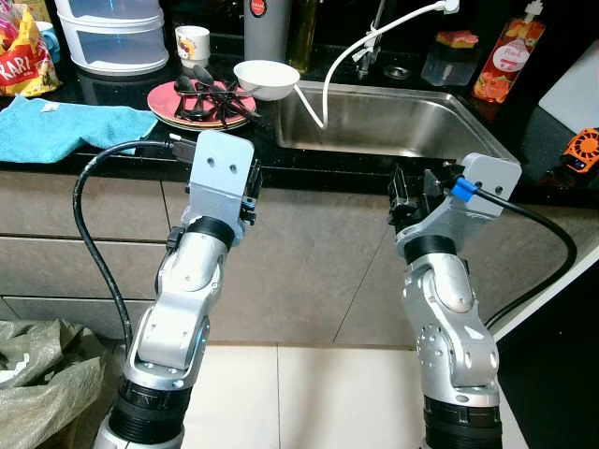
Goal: Kitchen organization
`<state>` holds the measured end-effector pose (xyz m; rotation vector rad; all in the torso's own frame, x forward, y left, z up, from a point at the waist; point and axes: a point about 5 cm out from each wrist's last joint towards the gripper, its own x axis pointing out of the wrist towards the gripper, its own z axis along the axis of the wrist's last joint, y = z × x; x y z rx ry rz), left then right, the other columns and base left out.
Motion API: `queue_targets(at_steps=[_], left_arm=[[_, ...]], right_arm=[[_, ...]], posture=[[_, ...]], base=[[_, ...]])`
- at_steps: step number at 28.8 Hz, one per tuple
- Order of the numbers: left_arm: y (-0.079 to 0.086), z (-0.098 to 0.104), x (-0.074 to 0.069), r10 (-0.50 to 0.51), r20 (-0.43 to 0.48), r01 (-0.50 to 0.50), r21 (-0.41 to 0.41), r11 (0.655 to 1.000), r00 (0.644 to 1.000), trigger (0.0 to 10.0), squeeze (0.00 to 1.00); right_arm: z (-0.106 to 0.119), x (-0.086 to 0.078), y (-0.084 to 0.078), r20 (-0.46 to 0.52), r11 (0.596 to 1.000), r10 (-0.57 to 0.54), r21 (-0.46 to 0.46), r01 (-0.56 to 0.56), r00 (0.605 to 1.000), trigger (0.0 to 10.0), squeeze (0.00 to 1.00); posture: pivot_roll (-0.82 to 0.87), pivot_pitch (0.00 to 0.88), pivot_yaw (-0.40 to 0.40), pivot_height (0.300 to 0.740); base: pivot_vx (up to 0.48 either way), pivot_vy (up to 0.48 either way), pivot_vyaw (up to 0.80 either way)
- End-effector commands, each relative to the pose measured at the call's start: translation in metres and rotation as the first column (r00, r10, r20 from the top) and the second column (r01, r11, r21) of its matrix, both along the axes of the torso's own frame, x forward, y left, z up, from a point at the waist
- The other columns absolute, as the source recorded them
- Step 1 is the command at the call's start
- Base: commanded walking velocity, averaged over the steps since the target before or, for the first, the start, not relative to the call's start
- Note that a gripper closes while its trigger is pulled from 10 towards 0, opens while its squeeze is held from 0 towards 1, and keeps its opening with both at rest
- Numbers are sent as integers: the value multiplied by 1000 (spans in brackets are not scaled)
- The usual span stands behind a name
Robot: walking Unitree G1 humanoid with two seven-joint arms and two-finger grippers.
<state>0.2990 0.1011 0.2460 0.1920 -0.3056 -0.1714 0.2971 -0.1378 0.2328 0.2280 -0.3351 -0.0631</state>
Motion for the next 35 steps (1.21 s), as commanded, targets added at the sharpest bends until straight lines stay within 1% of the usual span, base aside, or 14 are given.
queue_targets(at_steps=[1, 9, 11, 12, 15, 19, 20, 24, 30, 35], left_arm=[[-2, 0, -2, -8, -2, 8, 3, 1000, 1000, 10000, 0], [-2, -1, -2, -6, -5, 6, -1, 1000, 1000, 10000, 0], [3, -20, -7, 14, -57, -17, -40, 999, 998, 10000, 0], [5, -28, -9, 23, -75, -26, -39, 999, 997, 10000, 0], [11, -38, -10, 25, -90, -27, -24, 999, 996, 10000, 0], [12, -40, -9, 25, -92, -27, -22, 999, 995, 10000, 0], [15, -42, -7, 36, -97, -37, -9, 999, 995, 10000, 0], [15, -42, -7, 37, -92, -37, 1, 999, 995, 10000, 0], [12, -38, -7, 33, -73, -33, 9, 999, 997, 10000, 0], [11, -33, -4, 32, -63, -32, 11, 999, 998, 10000, 0]], right_arm=[[-1, -1, -1, -7, 1000, -7, -1, 7, 1000, 10000, 0], [-2, -1, -1, -12, 1000, -9, -3, 9, 1000, 10000, 0], [-17, -3, -3, -55, 1000, -13, -20, 12, 998, 10000, 0], [-25, -5, -3, -77, 1000, -14, -29, 11, 997, 10000, 0], [-37, -10, -4, -115, 999, -15, -39, 11, 993, 10000, 0], [-38, -11, -5, -122, 999, -16, -40, 12, 992, 10000, 0], [-40, -14, -7, -129, 999, -22, -44, 16, 991, 10000, 0], [-40, -15, -9, -132, 999, -25, -47, 19, 991, 10000, 0], [-39, -15, -9, -124, 998, -28, -52, 22, 992, 10000, 0], [-32, -12, -10, -103, 998, -35, -48, 30, 994, 10000, 0]], posture=[[171, 28, -83, 740], [171, 31, -81, 740], [172, 31, -82, 740], [170, 35, -84, 740], [172, 36, -87, 740], [172, 36, -87, 740], [166, 37, -87, 740], [166, 37, -87, 740], [166, 38, -88, 740], [168, 34, -83, 740]], base=[[0, 0, 0], [0, 0, 0], [0, 0, 0], [0, 0, 0], [0, 0, 0], [0, 0, 0], [0, 0, 0], [0, 0, 0], [0, 0, 0], [0, 0, 0]])
